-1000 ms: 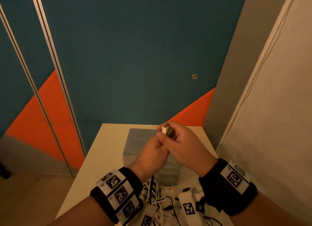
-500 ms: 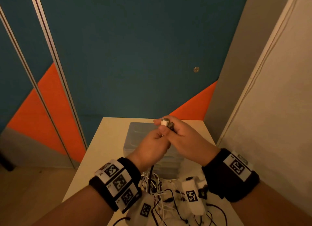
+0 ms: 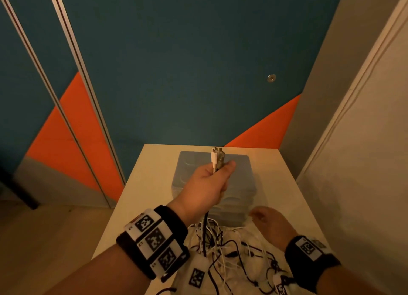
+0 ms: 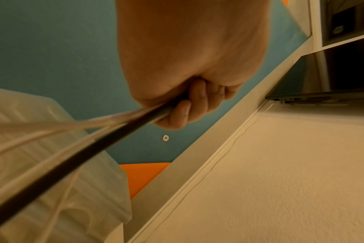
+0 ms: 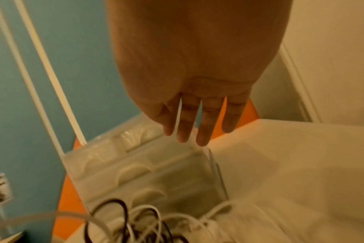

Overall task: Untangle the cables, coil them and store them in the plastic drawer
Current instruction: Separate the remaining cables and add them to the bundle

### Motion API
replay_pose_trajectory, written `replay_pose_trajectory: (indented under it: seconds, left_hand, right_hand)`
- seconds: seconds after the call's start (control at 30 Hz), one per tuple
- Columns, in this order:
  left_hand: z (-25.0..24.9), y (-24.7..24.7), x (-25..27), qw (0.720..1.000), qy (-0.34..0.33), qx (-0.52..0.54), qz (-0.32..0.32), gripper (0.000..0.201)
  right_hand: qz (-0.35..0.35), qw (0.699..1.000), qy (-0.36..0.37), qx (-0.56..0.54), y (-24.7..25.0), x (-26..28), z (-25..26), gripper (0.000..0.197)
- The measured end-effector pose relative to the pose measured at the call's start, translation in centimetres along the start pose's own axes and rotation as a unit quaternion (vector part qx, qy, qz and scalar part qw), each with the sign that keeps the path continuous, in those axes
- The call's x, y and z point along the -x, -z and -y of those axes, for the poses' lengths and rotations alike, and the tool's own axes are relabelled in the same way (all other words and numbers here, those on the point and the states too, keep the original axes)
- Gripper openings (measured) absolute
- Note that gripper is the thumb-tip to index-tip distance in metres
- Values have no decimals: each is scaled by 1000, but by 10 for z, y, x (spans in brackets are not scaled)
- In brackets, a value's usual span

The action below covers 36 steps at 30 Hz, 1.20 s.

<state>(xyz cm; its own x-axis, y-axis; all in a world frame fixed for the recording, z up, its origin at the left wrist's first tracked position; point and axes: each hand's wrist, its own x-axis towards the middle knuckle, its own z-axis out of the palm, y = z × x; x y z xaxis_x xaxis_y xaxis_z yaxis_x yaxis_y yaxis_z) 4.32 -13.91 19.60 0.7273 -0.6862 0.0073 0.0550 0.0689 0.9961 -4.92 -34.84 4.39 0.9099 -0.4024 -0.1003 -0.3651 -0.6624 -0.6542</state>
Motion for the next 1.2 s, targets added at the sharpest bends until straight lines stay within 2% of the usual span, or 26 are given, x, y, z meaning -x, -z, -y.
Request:
replay_pose_trajectory:
  seconds: [0.17, 0.47, 0.53, 0.6, 0.67, 0.7, 0.83, 0.93, 1.07, 1.2]
  left_hand:
    - [2, 7, -1, 1000, 10, 0, -12, 43]
    - [3, 19, -4, 1000, 19, -2, -20, 43]
    - [4, 23, -5, 1000, 22, 6, -21, 43]
    - [7, 26, -6, 999, 23, 8, -20, 43]
    - [8, 28, -7, 1000, 24, 6, -19, 43]
    - [9, 28, -8, 1000, 24, 4, -19, 43]
    - [10, 28, -11, 1000, 19, 2, -10, 44]
    - [9, 27, -13, 1000, 14, -1, -4, 44]
    - [6, 23, -15, 1000, 13, -3, -10, 42]
    - [5, 12, -20, 1000, 15, 9, -20, 40]
  right_hand:
    - [48, 989, -112, 81, -39, -5, -43, 26]
    - [121, 967, -135, 179, -92, -6, -70, 35]
    - [130, 965, -132, 188, -98, -4, -70, 28]
    - [128, 962, -129, 206, -100, -4, -71, 7]
    - [133, 956, -147, 216, -98, -5, -71, 32]
    - [133, 957, -151, 207, -96, -6, -71, 37]
    - [97, 969, -168, 155, -82, 0, -65, 23]
    - [11, 986, -152, 62, -65, 2, -60, 6]
    - [-110, 992, -50, -48, -15, 3, -23, 14]
    - [-186, 968, 49, -158, 37, 5, 38, 8]
